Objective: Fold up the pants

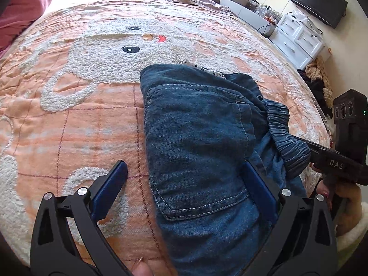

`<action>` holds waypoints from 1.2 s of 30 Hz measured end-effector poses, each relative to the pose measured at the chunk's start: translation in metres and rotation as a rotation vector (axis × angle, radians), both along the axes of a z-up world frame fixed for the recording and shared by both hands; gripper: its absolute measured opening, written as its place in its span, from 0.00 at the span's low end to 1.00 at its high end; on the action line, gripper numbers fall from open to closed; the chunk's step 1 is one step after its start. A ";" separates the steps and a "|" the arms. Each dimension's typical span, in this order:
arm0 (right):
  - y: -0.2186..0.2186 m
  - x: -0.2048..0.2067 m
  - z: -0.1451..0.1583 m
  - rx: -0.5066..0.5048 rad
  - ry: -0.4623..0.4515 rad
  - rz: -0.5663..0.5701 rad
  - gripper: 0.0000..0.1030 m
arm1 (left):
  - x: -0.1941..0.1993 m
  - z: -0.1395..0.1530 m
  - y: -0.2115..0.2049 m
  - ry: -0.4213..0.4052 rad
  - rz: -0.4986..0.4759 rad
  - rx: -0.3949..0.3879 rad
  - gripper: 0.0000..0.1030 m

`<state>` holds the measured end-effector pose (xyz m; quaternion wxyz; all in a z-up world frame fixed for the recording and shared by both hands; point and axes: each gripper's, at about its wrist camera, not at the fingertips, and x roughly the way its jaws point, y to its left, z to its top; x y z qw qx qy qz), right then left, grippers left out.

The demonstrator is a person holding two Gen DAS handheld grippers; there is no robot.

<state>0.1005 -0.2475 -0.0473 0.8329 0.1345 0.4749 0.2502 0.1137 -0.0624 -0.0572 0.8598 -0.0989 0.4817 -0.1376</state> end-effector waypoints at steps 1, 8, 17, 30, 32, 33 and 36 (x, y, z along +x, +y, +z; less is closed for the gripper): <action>-0.001 0.000 0.000 0.006 0.002 -0.003 0.55 | 0.000 0.000 0.000 0.003 0.000 -0.006 0.91; 0.006 -0.006 0.002 0.039 -0.018 0.018 0.26 | -0.003 0.004 -0.011 -0.008 -0.040 -0.027 0.59; 0.024 -0.022 0.031 -0.028 -0.172 0.037 0.14 | -0.008 0.024 -0.014 -0.061 -0.043 -0.044 0.25; 0.083 0.012 0.073 -0.028 -0.278 0.146 0.11 | 0.007 0.059 0.032 -0.142 0.045 -0.016 0.25; 0.094 0.023 0.076 -0.021 -0.285 0.155 0.11 | 0.013 0.064 0.040 -0.159 0.056 0.004 0.25; 0.099 0.028 0.077 -0.018 -0.286 0.159 0.11 | 0.017 0.066 0.043 -0.165 0.060 0.017 0.25; 0.111 0.044 0.077 -0.012 -0.279 0.157 0.11 | 0.028 0.067 0.052 -0.171 0.066 0.040 0.25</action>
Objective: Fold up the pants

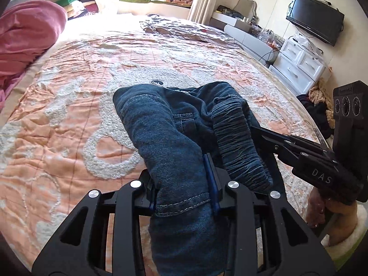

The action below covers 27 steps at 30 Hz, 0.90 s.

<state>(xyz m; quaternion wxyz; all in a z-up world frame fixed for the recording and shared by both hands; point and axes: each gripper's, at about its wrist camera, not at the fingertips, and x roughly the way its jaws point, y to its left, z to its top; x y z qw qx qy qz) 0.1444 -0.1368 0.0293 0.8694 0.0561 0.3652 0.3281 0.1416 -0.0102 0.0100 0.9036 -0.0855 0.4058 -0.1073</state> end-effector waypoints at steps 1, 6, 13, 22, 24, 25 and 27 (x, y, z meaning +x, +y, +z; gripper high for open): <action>0.003 0.005 -0.001 0.000 0.004 -0.003 0.11 | 0.004 -0.001 0.002 0.000 0.004 0.006 0.25; 0.017 0.022 -0.014 -0.015 0.024 -0.010 0.11 | 0.020 -0.011 0.013 0.011 0.015 0.013 0.25; 0.018 0.038 -0.047 -0.042 0.095 -0.042 0.11 | 0.033 -0.036 0.016 0.050 0.011 0.035 0.25; 0.011 0.042 -0.067 -0.076 0.161 -0.092 0.17 | 0.034 -0.052 0.020 0.085 0.011 0.036 0.34; 0.013 0.041 -0.066 -0.107 0.150 -0.093 0.19 | 0.034 -0.054 0.021 0.090 0.015 0.037 0.36; 0.014 0.039 -0.064 -0.127 0.140 -0.097 0.28 | 0.034 -0.055 0.022 0.092 0.018 0.034 0.38; 0.014 0.036 -0.059 -0.169 0.105 -0.118 0.40 | 0.033 -0.056 0.025 0.098 0.023 0.023 0.39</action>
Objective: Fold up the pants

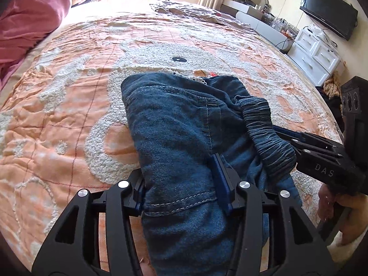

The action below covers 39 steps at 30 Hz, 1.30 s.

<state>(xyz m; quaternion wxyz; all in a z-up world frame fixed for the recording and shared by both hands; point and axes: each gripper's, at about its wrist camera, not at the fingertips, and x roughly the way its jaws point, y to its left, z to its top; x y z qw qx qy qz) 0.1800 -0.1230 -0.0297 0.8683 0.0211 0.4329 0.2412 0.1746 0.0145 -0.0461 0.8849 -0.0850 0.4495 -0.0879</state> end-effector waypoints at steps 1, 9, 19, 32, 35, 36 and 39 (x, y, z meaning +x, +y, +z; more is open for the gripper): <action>-0.002 -0.003 0.004 -0.003 -0.015 -0.002 0.41 | 0.000 0.000 0.001 0.002 0.002 -0.004 0.40; 0.010 -0.034 0.035 0.023 -0.118 0.096 0.42 | -0.006 0.002 0.006 -0.001 0.012 -0.007 0.50; 0.016 -0.028 0.004 -0.013 -0.034 0.077 0.42 | -0.020 -0.001 0.013 0.011 0.034 -0.012 0.59; -0.003 -0.041 0.023 -0.008 -0.046 0.012 0.66 | -0.035 0.017 0.011 -0.012 0.040 -0.008 0.66; -0.005 -0.048 0.029 -0.025 -0.068 0.002 0.72 | -0.041 0.024 0.011 -0.027 0.046 -0.006 0.70; -0.006 -0.050 0.031 -0.025 -0.074 0.000 0.73 | -0.043 0.027 0.012 -0.030 0.051 -0.004 0.73; -0.008 -0.056 0.038 -0.026 -0.087 -0.011 0.81 | -0.050 0.035 0.012 -0.042 0.059 0.000 0.77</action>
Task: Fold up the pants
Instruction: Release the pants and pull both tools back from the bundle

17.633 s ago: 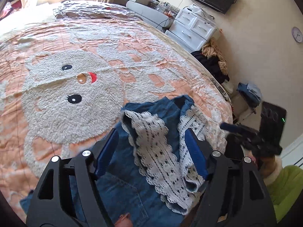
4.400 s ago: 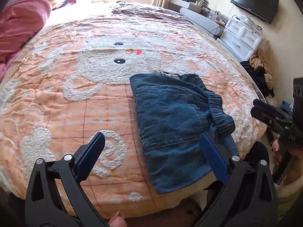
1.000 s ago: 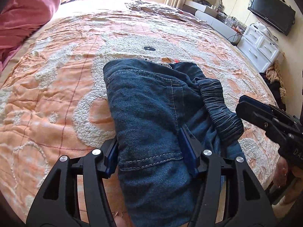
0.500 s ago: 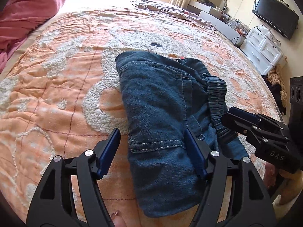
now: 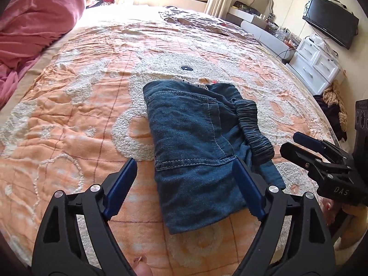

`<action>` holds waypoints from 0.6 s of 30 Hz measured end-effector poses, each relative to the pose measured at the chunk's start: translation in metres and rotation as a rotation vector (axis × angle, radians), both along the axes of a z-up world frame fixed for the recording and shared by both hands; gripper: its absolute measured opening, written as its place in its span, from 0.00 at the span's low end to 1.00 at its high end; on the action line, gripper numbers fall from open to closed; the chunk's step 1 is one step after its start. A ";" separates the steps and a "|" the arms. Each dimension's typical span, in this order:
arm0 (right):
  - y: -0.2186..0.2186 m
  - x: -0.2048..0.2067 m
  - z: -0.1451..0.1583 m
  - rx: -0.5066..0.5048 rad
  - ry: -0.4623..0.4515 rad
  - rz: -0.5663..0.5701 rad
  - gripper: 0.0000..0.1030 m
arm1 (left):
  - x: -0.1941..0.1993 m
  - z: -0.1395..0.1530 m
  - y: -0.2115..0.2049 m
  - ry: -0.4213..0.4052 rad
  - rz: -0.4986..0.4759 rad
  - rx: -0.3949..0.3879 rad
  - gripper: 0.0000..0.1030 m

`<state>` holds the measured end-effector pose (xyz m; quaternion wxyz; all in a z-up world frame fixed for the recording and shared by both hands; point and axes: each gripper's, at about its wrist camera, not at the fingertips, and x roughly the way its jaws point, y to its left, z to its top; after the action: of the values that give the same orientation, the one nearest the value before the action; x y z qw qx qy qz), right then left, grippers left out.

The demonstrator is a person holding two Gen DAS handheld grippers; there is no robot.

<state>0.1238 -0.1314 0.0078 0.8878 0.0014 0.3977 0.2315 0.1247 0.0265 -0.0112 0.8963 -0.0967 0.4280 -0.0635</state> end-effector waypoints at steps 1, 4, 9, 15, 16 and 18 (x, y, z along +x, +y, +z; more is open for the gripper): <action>-0.001 -0.002 0.003 0.003 -0.007 0.002 0.81 | -0.002 0.003 0.000 -0.006 0.003 0.002 0.80; -0.003 -0.010 0.011 0.007 -0.029 -0.004 0.87 | -0.011 0.011 0.001 -0.024 0.011 0.005 0.87; -0.009 -0.023 0.023 0.023 -0.062 -0.014 0.93 | -0.024 0.022 -0.002 -0.044 0.024 0.021 0.91; -0.014 -0.036 0.032 0.011 -0.098 -0.018 0.95 | -0.036 0.025 -0.005 -0.046 0.030 0.026 0.91; -0.014 -0.038 0.034 0.011 -0.102 -0.016 0.95 | -0.038 0.026 -0.006 -0.047 0.030 0.027 0.91; -0.016 -0.042 0.035 0.010 -0.110 -0.020 0.95 | -0.042 0.026 -0.007 -0.047 0.030 0.030 0.91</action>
<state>0.0822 -0.1477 0.0432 0.9106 -0.0031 0.3471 0.2245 0.0829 0.0194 0.0145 0.9084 -0.0879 0.4061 -0.0460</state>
